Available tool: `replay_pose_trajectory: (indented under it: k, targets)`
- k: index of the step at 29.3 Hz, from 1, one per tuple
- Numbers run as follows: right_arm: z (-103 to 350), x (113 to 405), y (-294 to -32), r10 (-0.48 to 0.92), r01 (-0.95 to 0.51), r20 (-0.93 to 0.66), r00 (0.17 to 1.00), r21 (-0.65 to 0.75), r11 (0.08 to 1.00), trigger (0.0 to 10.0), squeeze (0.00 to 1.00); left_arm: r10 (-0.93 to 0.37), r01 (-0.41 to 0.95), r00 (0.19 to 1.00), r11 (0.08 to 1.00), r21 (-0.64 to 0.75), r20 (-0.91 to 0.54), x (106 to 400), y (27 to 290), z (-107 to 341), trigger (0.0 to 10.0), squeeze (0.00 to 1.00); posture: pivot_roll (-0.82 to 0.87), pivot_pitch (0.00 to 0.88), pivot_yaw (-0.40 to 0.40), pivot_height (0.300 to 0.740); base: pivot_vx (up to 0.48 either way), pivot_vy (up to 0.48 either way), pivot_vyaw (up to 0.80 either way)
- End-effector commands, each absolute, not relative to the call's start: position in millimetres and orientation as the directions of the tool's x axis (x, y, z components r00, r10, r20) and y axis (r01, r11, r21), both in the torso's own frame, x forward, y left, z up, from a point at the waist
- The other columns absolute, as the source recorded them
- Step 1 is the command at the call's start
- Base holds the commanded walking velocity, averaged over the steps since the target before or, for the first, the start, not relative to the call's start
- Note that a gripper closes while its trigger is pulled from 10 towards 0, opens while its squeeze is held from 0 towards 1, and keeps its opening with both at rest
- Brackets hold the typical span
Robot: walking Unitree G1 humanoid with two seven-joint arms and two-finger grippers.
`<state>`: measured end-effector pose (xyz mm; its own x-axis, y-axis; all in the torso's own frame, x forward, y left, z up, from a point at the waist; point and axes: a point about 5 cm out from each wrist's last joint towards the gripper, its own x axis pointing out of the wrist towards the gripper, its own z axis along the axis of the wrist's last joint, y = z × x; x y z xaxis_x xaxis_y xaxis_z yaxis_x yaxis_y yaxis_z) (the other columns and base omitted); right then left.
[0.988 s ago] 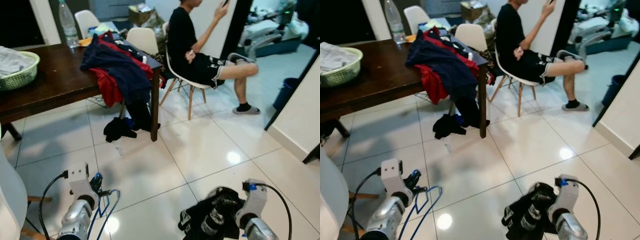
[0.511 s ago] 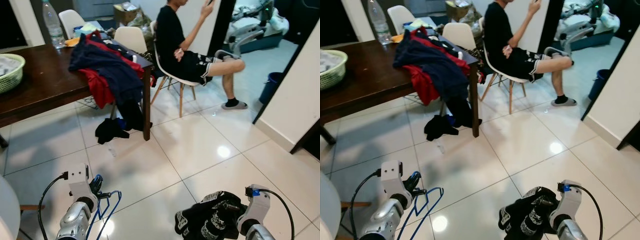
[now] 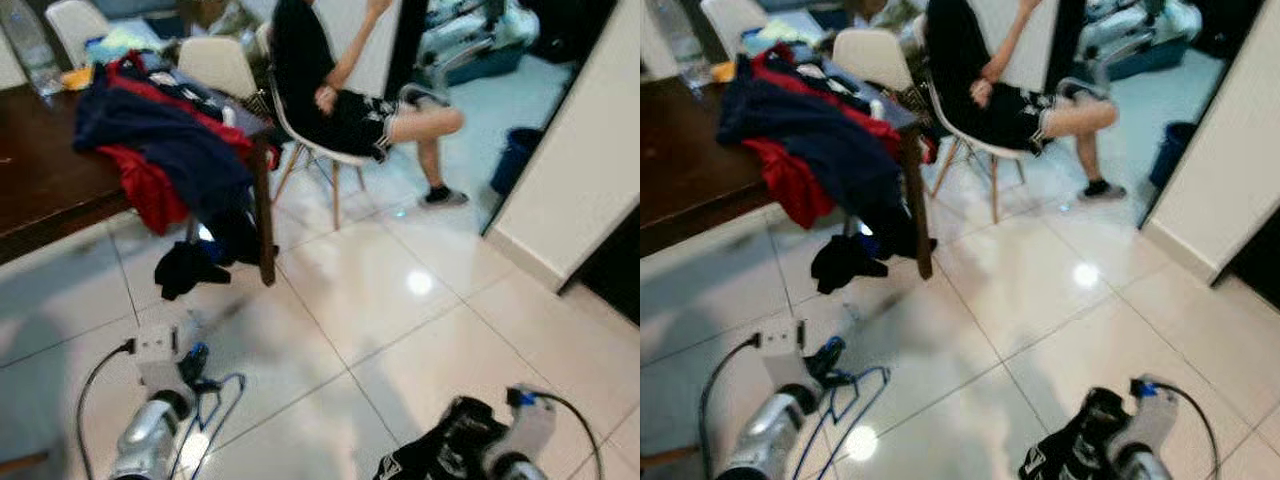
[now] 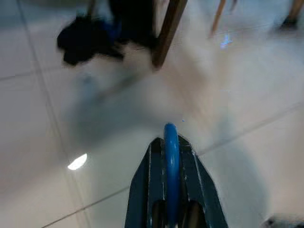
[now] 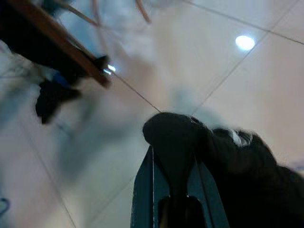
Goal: Hang hanger
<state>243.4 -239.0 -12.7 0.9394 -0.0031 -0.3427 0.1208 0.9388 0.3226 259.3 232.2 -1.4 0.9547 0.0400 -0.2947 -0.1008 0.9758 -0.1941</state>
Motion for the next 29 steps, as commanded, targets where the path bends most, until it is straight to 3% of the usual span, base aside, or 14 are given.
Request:
replay_pose_trajectory:
  k: [1,12,15,18,19,20,25,28,29]
  targets:
    - [-17,230,-254,-0.055,0.173,-0.356,0.933,0.309,0.935,10.0,0.00,0.020,-0.076,0.965,0.976,-0.204,-0.263,266,227,5,10.0,0.00,0.07,0.135,-0.020,0.740,0.480,0.000,0.00]
    - [16,260,-262,-0.079,0.152,-0.233,0.969,0.315,0.937,10.0,0.00,0.023,-0.045,0.993,0.981,-0.188,-0.114,290,238,43,10.0,0.00,0.09,0.135,-0.033,0.740,0.480,0.000,0.00]
    - [40,278,-266,-0.093,0.136,-0.146,0.985,0.323,0.937,10.0,0.00,0.005,-0.008,1.000,0.979,-0.202,-0.015,303,237,68,10.0,0.00,0.11,0.134,-0.047,0.740,0.480,0.000,0.00]
    - [122,327,-273,-0.146,0.093,0.126,0.981,0.354,0.931,10.0,0.00,-0.109,0.164,0.958,0.967,-0.194,0.264,324,219,149,10.0,0.00,0.13,0.125,-0.060,0.740,0.480,0.000,0.00]
    - [122,327,-273,-0.146,0.093,0.126,0.981,0.354,0.931,10.0,0.00,-0.109,0.164,0.958,0.967,-0.194,0.264,324,219,149,10.0,0.00,0.13,0.125,-0.060,0.740,0.480,0.000,0.00]
    - [179,351,-265,-0.126,0.001,0.293,0.948,0.393,0.920,10.0,0.00,-0.163,0.238,0.899,0.961,-0.141,0.405,327,208,198,10.0,0.00,0.13,0.119,-0.067,0.740,0.480,0.000,0.00]
    - [226,366,-243,-0.032,-0.137,0.428,0.903,0.358,0.924,10.0,0.00,-0.175,0.266,0.838,0.958,-0.107,0.517,326,202,241,10.0,0.00,0.13,0.116,-0.072,0.740,0.480,0.000,0.00]
    - [287,375,-178,0.216,-0.400,0.585,0.781,0.204,0.893,10.0,0.00,-0.161,0.265,0.710,0.963,-0.048,0.685,315,200,313,10.0,0.00,0.15,0.105,-0.084,0.740,0.461,0.000,0.49]
    - [287,375,-178,0.216,-0.400,0.585,0.781,0.204,0.893,10.0,0.00,-0.161,0.265,0.710,0.963,-0.048,0.685,315,200,313,10.0,0.00,0.15,0.105,-0.084,0.740,0.424,0.000,0.80]
